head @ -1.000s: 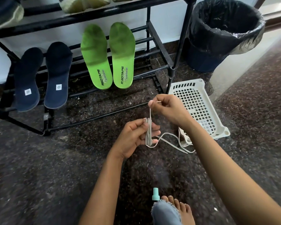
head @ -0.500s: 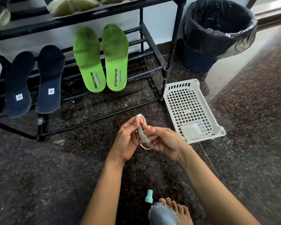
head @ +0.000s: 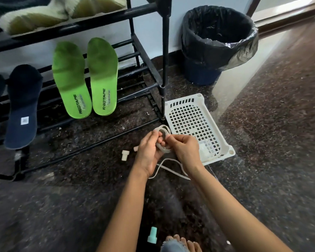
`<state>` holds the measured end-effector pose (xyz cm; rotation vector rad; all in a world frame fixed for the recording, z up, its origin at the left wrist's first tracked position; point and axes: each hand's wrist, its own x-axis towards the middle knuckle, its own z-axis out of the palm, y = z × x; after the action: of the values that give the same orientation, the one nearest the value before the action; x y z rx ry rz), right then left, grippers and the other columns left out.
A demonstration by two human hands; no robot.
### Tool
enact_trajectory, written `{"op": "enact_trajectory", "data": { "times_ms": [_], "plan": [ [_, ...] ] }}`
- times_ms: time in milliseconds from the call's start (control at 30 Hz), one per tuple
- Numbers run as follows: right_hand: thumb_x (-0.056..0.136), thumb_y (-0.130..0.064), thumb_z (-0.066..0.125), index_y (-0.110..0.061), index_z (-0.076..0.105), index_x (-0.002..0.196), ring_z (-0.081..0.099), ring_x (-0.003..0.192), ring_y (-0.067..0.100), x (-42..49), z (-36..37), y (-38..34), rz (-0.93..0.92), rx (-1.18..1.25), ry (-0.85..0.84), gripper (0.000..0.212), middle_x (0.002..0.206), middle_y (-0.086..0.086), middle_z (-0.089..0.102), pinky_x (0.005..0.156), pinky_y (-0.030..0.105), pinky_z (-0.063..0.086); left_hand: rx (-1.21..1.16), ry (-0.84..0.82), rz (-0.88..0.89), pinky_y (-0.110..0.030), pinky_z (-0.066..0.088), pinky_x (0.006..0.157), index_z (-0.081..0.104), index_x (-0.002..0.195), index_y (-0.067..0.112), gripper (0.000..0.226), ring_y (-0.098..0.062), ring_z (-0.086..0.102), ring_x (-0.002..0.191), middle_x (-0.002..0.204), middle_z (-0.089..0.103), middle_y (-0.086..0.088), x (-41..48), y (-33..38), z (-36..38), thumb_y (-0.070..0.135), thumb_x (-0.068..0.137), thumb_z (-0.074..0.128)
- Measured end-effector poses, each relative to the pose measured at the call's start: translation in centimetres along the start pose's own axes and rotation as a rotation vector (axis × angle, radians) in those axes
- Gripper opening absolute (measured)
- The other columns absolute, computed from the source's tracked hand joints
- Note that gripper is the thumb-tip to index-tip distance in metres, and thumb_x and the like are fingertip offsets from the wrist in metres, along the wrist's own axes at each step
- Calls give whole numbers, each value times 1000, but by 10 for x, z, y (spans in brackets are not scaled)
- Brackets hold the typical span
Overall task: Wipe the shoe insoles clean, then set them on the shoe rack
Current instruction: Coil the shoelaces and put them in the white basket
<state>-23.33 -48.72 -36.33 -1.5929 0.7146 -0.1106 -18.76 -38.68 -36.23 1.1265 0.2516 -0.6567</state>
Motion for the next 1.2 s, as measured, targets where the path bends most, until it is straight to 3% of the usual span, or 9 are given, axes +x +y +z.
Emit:
{"op": "enact_trajectory", "data": {
  "times_ms": [133, 233, 300, 500, 633, 700, 833, 1000, 1200],
  "plan": [
    [86, -30, 65, -15, 73, 68, 50, 45, 6, 33, -28, -4, -126, -287, 197, 25, 50, -4, 61, 49, 24, 38, 201, 87, 28, -33, 52, 78, 58, 92, 11, 19, -9, 55, 66, 67, 59, 2, 34, -18, 35, 18, 103, 44],
    [86, -31, 63, -9, 67, 59, 41, 42, 8, 61, -47, -2, -143, -385, 235, 35, 44, 2, 53, 45, 26, 33, 219, 93, -44, -25, 51, 67, 55, 105, 7, 16, -11, 55, 71, 80, 56, -4, 60, -24, 60, 12, 104, 40],
    [85, -30, 63, -4, 66, 60, 42, 45, 12, 79, -56, 0, -132, -412, 286, 36, 49, 12, 56, 50, 32, 36, 202, 78, -89, -24, 51, 63, 56, 103, 7, 17, -12, 55, 71, 83, 55, -4, 75, -24, 78, 12, 104, 39],
    [84, -26, 64, -9, 75, 76, 65, 67, 24, 119, -69, 4, -69, -419, 393, 22, 68, 14, 69, 69, 33, 51, 209, 129, -199, -38, 48, 69, 52, 79, 7, 28, -25, 55, 79, 88, 55, -15, 127, -29, 114, -10, 93, 35],
    [86, -23, 64, -10, 76, 82, 65, 76, 24, 145, -69, 8, 1, -449, 399, 18, 78, 14, 71, 70, 24, 43, 269, 136, -116, -44, 55, 89, 57, 120, 0, 42, -31, 63, 102, 117, 63, -17, 168, -47, 119, -9, 88, 30],
    [86, -21, 63, -11, 76, 83, 65, 77, 23, 153, -68, 9, 12, -432, 386, 17, 80, 14, 71, 70, 23, 42, 307, 126, -87, -48, 53, 94, 60, 122, 2, 47, -34, 63, 108, 120, 64, -19, 181, -56, 118, -10, 85, 32],
    [88, -19, 59, -9, 75, 83, 65, 75, 27, 163, -69, 17, 12, -473, 377, 20, 79, 15, 70, 72, 30, 50, 508, 138, 9, -36, 42, 107, 50, 139, 7, 49, -25, 52, 127, 136, 56, -9, 168, -49, 120, -5, 93, 40],
    [91, -17, 50, -2, 70, 77, 60, 71, 32, 163, -67, 26, -41, -615, 377, 29, 76, 18, 65, 69, 35, 48, 784, 169, 203, -20, 43, 95, 41, 146, 13, 57, -20, 59, 112, 121, 63, -9, 168, -53, 117, -5, 93, 47],
    [91, -14, 48, 1, 69, 88, 59, 85, 37, 161, -66, 29, -111, -808, 320, 26, 94, 21, 61, 72, 37, 46, 958, 306, 316, -29, 45, 80, 57, 122, 7, 33, -26, 62, 97, 108, 65, -12, 165, -60, 111, 1, 89, 56]
  ]
}}
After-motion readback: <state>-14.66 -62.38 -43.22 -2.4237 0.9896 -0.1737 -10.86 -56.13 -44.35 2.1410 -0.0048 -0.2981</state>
